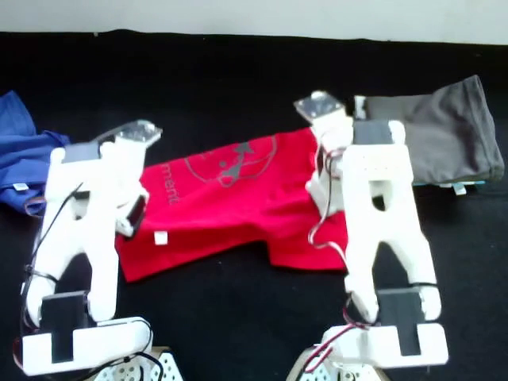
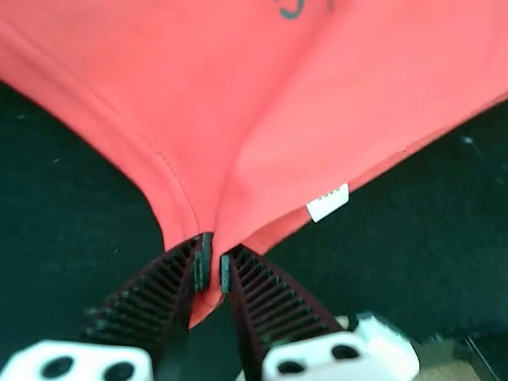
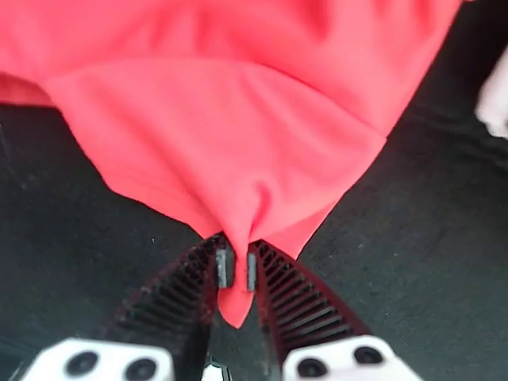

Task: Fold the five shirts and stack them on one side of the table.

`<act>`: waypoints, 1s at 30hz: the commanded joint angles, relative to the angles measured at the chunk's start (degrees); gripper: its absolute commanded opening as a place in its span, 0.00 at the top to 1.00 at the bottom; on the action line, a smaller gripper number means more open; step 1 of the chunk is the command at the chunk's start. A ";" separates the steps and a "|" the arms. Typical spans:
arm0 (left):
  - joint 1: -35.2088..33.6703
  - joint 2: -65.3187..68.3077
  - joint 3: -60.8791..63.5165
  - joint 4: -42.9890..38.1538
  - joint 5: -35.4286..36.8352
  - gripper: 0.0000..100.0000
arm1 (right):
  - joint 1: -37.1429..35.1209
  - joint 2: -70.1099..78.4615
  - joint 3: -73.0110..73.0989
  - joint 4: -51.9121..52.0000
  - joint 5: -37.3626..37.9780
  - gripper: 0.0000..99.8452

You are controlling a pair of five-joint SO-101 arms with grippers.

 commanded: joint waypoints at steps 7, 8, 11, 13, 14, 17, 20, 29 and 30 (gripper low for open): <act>1.10 -2.33 8.40 -12.48 0.09 0.99 | 4.09 -3.74 10.68 -8.75 1.23 0.99; 1.10 -2.33 8.40 -12.40 0.09 0.99 | 4.70 -3.82 10.68 -8.66 1.23 0.99; 1.10 -2.33 8.40 -12.13 0.09 0.99 | 6.11 -4.09 10.68 -8.22 1.23 0.99; 1.10 -2.33 8.48 -12.13 0.09 0.99 | 7.16 -4.09 10.68 -7.78 1.32 0.99; 1.10 -2.33 8.48 -12.04 0.09 0.99 | 7.43 -4.09 10.68 -7.69 2.02 0.99; 1.19 -2.33 9.89 -12.22 0.09 0.99 | 7.52 -3.91 10.77 -7.08 5.10 0.99; 2.42 -2.33 12.44 -12.40 0.00 0.99 | 7.52 -3.65 10.77 -7.52 5.71 0.99; 3.56 -2.68 13.93 -11.96 0.00 0.99 | 7.16 -3.65 10.77 -7.34 5.98 0.99; 3.56 -2.59 13.93 -11.78 0.00 0.99 | 7.16 -3.65 10.77 -7.25 5.98 0.99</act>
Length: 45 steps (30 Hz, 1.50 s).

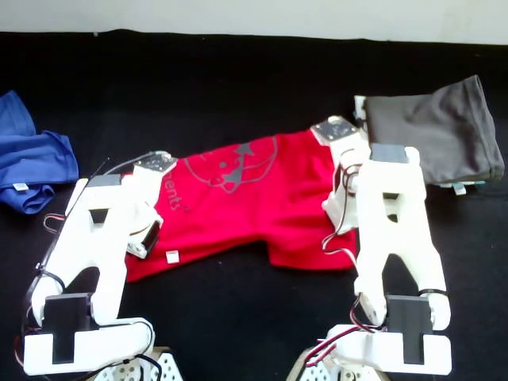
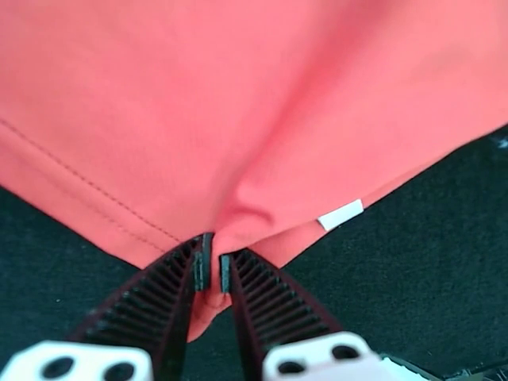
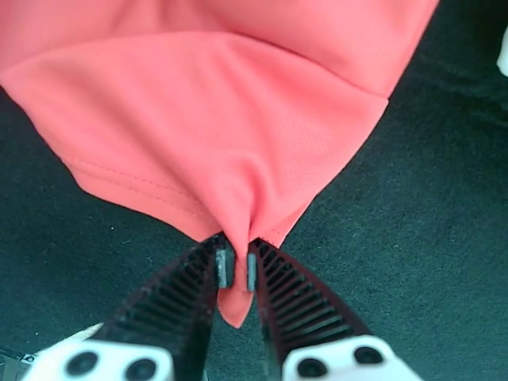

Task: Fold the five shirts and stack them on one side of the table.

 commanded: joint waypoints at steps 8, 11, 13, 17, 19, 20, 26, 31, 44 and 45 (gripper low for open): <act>0.40 -2.51 0.13 4.04 0.00 0.99 | 0.48 -2.59 -0.04 0.57 0.70 0.99; 0.57 -2.59 -0.13 6.15 0.00 0.99 | 0.57 -2.68 -0.31 1.54 0.70 0.99; 0.57 -2.59 -0.04 6.24 -0.09 0.99 | 0.48 -2.59 -0.31 1.63 0.70 0.99; 0.57 -2.42 -0.22 6.15 -0.09 0.99 | 0.48 -2.15 -0.48 1.63 0.70 0.99; 0.48 -2.51 -0.31 6.24 -0.09 0.99 | 0.48 -2.42 -0.48 2.07 0.70 0.99; 0.40 -2.51 -0.31 6.24 -0.09 0.99 | 0.48 -2.68 -0.48 2.15 0.70 0.99; 0.22 -2.59 -0.75 7.47 -0.09 0.99 | 0.13 -2.77 -2.77 7.69 0.70 0.94; 0.13 -2.59 -6.55 13.45 -0.09 0.99 | 0.04 -2.77 -9.27 12.79 0.44 0.87; -6.90 -2.15 -22.46 24.09 -4.92 0.81 | -1.01 -2.15 -20.62 14.29 0.44 0.87; -6.90 -2.15 -22.29 24.18 -4.92 0.82 | -1.45 -2.15 -20.97 14.29 0.44 0.87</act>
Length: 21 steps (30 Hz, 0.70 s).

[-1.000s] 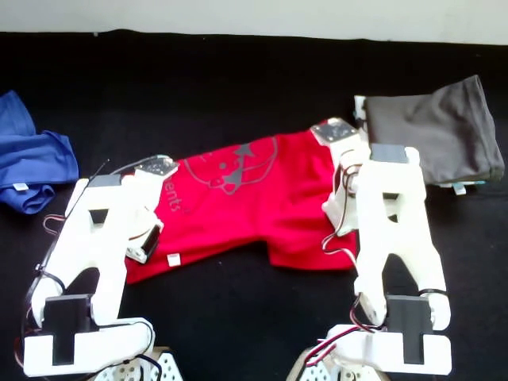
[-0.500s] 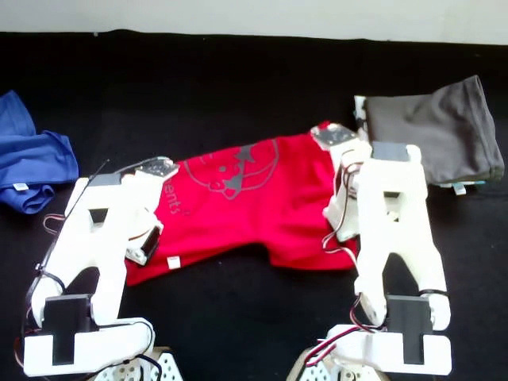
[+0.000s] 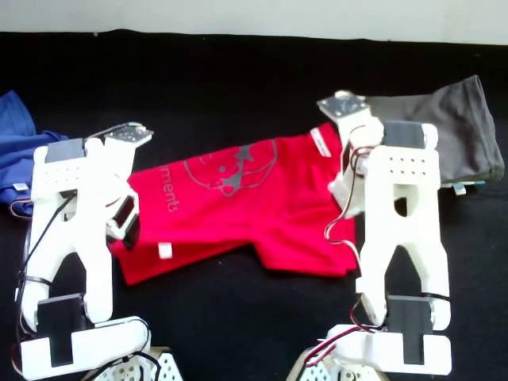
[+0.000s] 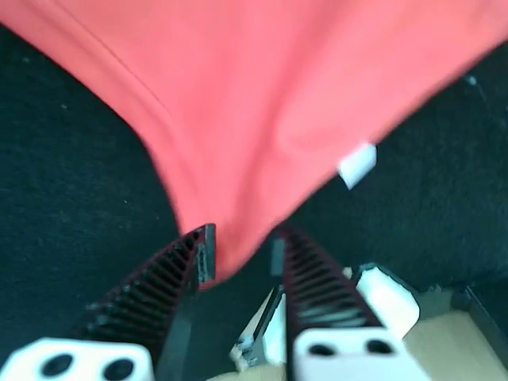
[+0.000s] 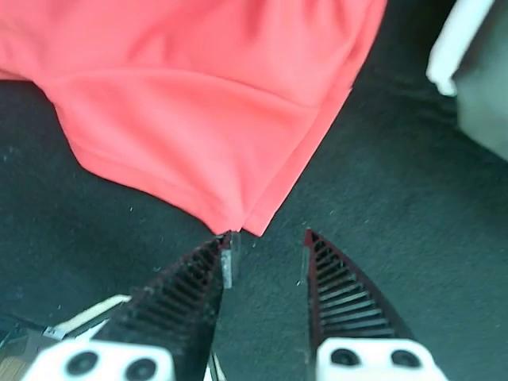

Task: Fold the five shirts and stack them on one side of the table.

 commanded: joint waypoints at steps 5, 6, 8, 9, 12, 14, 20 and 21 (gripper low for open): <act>-0.40 -1.98 -2.42 0.97 -0.97 0.82 | -5.58 -2.15 -3.47 -1.19 0.35 0.87; -0.31 -2.15 -2.42 0.18 -0.88 0.82 | -6.46 -2.15 -3.30 -2.68 0.09 0.87; -0.22 -1.98 -2.68 -2.90 -0.70 0.85 | -7.25 -1.98 -3.30 -7.34 -4.57 0.88; -0.13 -1.63 -2.86 -4.75 -0.18 0.91 | -7.25 -1.98 -3.30 -10.51 -7.91 0.91; 0.31 0.48 -3.21 -11.52 8.35 0.97 | -7.34 -0.57 -3.30 -17.98 -12.92 0.99; 2.24 4.09 -4.97 -13.63 10.29 0.99 | -7.52 3.03 -3.74 -21.32 -13.10 0.99; 5.67 21.76 -15.34 -16.70 15.74 0.99 | -7.60 17.54 -3.82 -28.44 -13.19 0.99; 5.49 25.27 -17.89 -16.44 15.74 0.99 | -7.60 19.56 -3.82 -28.88 -13.19 0.99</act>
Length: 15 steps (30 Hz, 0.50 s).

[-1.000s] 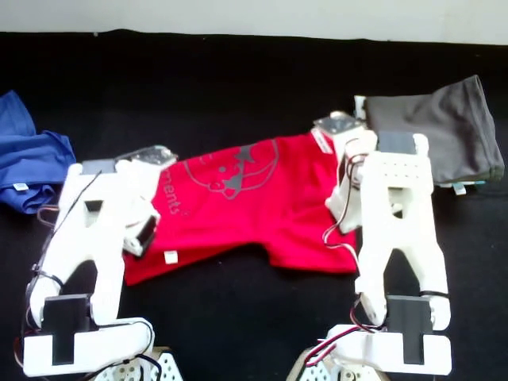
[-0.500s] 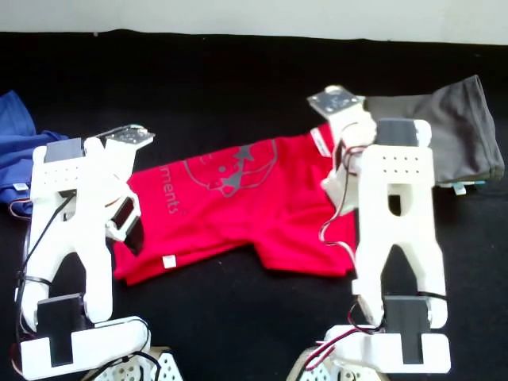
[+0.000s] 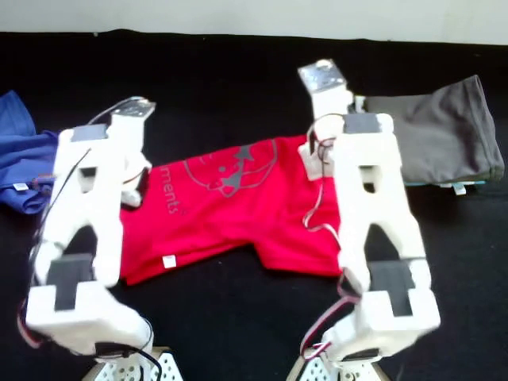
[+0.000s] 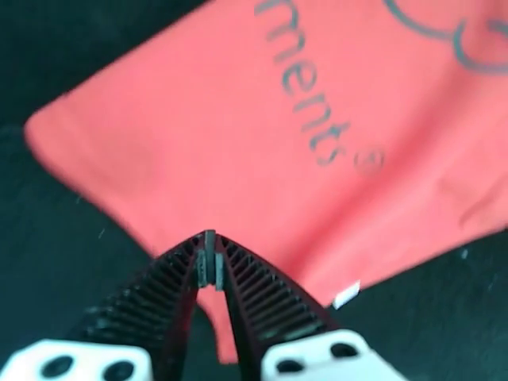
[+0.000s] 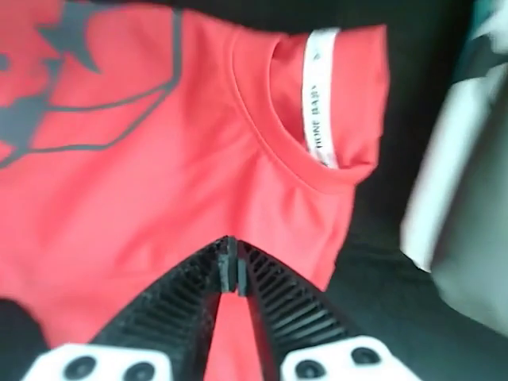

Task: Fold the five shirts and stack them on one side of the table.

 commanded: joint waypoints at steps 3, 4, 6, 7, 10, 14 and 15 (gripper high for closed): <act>-0.48 17.01 -16.22 0.88 1.05 0.99 | -0.40 9.19 -2.51 -4.79 -0.44 0.99; -1.45 20.35 -20.18 1.67 0.97 0.99 | -0.31 10.77 -2.51 -6.02 -0.44 0.99; -3.82 26.59 -29.49 3.52 0.97 0.99 | -0.31 13.76 -2.51 -9.19 -0.35 0.99; -5.05 29.58 -34.59 4.48 0.97 0.99 | -0.31 14.90 -2.51 -11.12 -0.35 0.99; -7.69 38.11 -51.47 8.62 0.97 0.99 | -0.31 17.36 -2.59 -17.71 -0.44 0.99; -9.10 48.48 -73.80 13.80 0.88 0.99 | -0.31 17.54 -2.59 -23.78 -0.44 0.99; -9.19 51.03 -78.73 14.86 0.88 0.99 | -0.31 17.54 -2.68 -24.31 -0.44 0.99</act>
